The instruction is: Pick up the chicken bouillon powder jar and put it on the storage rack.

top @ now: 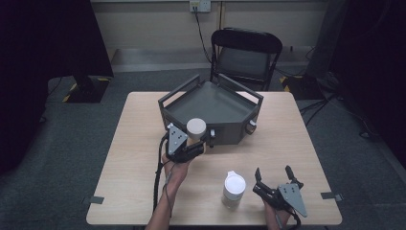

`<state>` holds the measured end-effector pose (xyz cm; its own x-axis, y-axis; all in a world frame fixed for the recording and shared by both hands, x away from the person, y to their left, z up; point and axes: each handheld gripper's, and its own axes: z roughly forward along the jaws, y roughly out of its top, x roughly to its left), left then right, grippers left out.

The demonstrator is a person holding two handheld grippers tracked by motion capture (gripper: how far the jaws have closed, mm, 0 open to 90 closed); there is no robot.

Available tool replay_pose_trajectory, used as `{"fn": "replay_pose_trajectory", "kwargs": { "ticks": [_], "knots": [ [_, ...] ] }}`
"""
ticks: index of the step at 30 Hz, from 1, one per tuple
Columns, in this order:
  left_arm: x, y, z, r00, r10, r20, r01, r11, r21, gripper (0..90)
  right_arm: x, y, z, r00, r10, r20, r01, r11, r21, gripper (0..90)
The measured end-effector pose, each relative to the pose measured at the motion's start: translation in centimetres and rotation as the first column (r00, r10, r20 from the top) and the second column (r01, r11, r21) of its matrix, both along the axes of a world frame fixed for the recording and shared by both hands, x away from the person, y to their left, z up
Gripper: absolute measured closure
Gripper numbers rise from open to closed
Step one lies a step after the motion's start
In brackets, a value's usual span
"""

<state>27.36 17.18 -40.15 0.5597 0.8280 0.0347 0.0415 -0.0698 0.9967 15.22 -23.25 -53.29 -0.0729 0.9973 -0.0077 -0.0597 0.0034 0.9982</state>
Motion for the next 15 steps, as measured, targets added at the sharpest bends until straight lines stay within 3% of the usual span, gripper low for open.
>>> {"fn": "replay_pose_trajectory", "kwargs": {
  "ticks": [15],
  "knots": [
    [0.9, 0.4, 2.4, 0.9993, 0.036, -0.004, -0.036, 0.9990, -0.026, 34.3, 0.0, 0.0, 0.0, 1.0000, 0.000, 0.001, 0.000, 1.000, 0.001, 0.0]
  ]
}}
